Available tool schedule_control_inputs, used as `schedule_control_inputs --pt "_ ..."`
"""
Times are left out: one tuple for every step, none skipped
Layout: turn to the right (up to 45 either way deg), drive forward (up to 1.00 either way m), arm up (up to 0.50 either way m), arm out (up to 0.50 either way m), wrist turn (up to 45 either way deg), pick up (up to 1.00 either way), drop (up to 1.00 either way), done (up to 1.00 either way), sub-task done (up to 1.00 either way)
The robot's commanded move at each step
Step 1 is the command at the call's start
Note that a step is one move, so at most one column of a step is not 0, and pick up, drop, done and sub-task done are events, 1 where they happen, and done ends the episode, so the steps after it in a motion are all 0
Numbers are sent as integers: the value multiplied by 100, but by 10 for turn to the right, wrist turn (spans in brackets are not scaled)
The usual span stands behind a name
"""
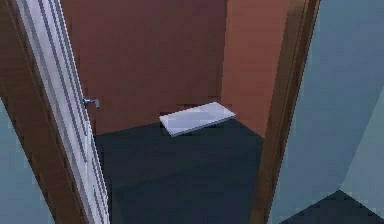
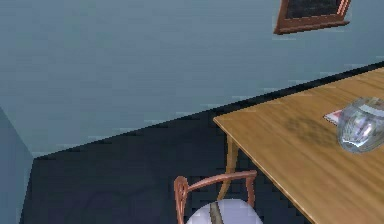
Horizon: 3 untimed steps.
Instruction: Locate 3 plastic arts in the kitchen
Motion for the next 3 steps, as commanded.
schedule_control_inputs --pt "60 0 0 0 0 0 0 0 0" --pt "450 0 0 0 0 0 0 0 0" --pt "450 0 0 0 0 0 0 0 0"
